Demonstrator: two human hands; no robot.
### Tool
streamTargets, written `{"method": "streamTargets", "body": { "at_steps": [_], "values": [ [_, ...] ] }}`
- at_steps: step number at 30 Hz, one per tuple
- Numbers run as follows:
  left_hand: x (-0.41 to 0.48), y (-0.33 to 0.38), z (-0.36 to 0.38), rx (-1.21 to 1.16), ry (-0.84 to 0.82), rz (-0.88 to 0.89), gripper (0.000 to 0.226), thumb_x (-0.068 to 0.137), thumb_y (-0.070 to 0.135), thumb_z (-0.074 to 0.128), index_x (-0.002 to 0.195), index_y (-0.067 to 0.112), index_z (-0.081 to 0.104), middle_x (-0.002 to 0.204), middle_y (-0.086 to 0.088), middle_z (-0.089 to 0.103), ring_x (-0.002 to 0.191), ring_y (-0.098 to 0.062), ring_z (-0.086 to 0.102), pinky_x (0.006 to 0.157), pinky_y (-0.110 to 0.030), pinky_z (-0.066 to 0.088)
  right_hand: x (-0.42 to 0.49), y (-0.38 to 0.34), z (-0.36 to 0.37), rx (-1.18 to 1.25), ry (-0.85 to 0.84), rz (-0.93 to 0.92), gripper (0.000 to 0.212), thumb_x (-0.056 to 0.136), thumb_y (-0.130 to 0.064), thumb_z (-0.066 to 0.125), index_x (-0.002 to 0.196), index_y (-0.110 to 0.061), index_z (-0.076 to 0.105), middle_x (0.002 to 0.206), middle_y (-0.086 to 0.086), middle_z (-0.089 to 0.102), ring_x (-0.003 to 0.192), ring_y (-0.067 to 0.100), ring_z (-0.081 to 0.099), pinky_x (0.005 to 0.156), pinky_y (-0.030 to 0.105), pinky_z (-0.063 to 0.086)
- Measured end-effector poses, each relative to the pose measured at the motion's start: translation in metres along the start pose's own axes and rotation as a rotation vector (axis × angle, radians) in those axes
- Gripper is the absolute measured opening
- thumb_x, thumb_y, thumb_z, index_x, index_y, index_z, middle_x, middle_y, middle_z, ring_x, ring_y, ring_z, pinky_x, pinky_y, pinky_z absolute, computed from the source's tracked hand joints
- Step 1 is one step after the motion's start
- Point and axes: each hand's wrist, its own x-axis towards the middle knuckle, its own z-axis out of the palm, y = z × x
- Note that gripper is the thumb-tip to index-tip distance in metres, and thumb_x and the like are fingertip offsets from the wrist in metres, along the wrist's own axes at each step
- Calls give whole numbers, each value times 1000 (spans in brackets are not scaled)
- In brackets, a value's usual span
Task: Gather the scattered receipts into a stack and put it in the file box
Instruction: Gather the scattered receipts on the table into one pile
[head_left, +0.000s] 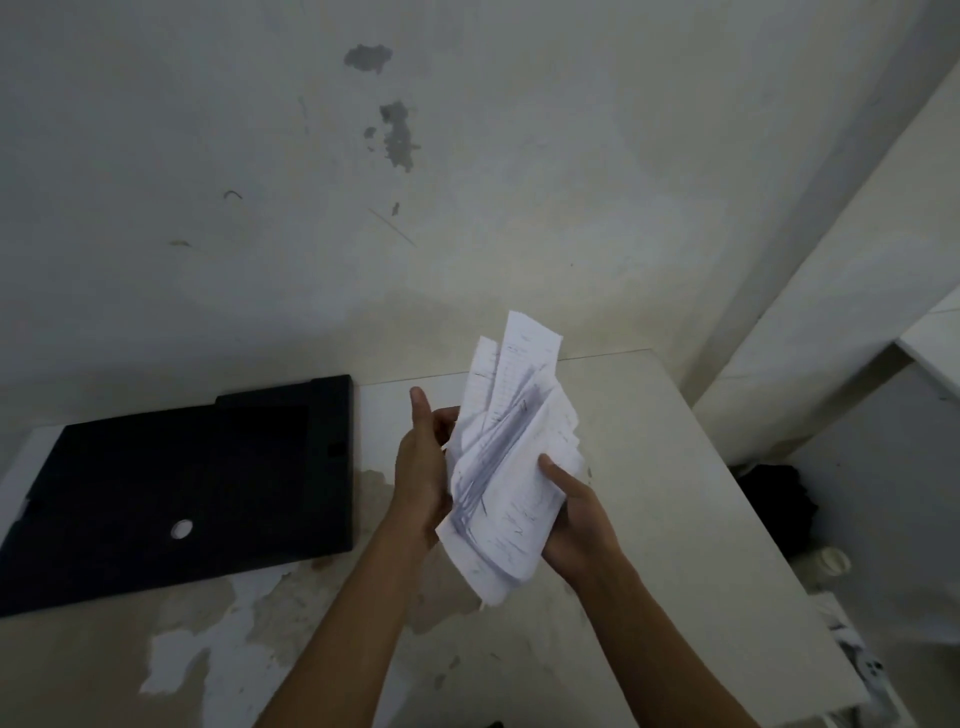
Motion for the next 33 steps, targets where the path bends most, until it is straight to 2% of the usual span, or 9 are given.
{"method": "streamTargets", "body": {
  "at_steps": [2,4,7,13,18,23,28,31,33],
  "values": [
    [0,2,-14,-251,-192,-86,73,87,70,39,125,13,64,125,-18,65,117,-39,60,102,-54,45,0,-9,-2,-65,-2,5,49,94,-10,60,142,-12,47,133,22,61,118,40,62,87,51,55],
    [4,1,-27,-317,-353,-91,62,91,62,44,130,17,61,132,-17,61,121,-37,57,99,-50,48,0,-18,0,-158,33,15,48,92,-9,65,138,-7,52,129,21,64,115,39,64,83,48,57],
    [4,5,-39,-322,-385,-154,52,85,58,59,123,23,67,128,-14,65,118,-33,61,96,-47,51,1,-28,5,-292,104,31,48,86,-11,72,132,-4,58,120,20,70,107,37,69,80,47,60],
    [2,6,-44,102,-59,-6,37,91,44,60,120,21,66,113,-1,73,106,-24,68,99,-50,50,7,-33,13,-349,93,44,47,87,-11,71,131,-3,56,119,20,70,104,37,70,80,50,60],
    [1,8,-45,14,145,4,29,94,38,58,117,20,63,111,-2,71,102,-23,67,94,-48,53,10,-28,8,-289,127,2,45,89,-12,68,132,-5,56,126,20,66,108,38,68,87,55,57],
    [4,7,-45,63,154,28,30,92,29,64,119,17,64,110,-2,71,101,-22,68,92,-46,54,11,-34,-3,-256,79,-39,47,96,-11,59,141,-6,47,136,25,57,122,45,57,102,68,42],
    [14,12,-60,135,412,149,25,93,21,61,116,12,65,98,2,68,86,-16,66,71,-30,53,6,-53,-19,-257,55,-110,53,90,-16,65,140,-8,51,136,22,58,123,43,57,101,63,46],
    [14,20,-68,347,339,179,26,94,19,58,117,9,66,90,7,66,81,-14,65,63,-25,50,3,-67,-23,-311,44,-122,53,86,-20,69,135,-9,56,134,22,60,122,42,58,101,63,46],
    [10,27,-62,447,156,107,27,93,27,60,114,12,69,90,3,72,81,-19,69,69,-34,57,2,-70,-21,-360,25,-101,46,87,-20,69,130,-8,61,128,20,65,117,40,63,91,56,54]
  ]
}}
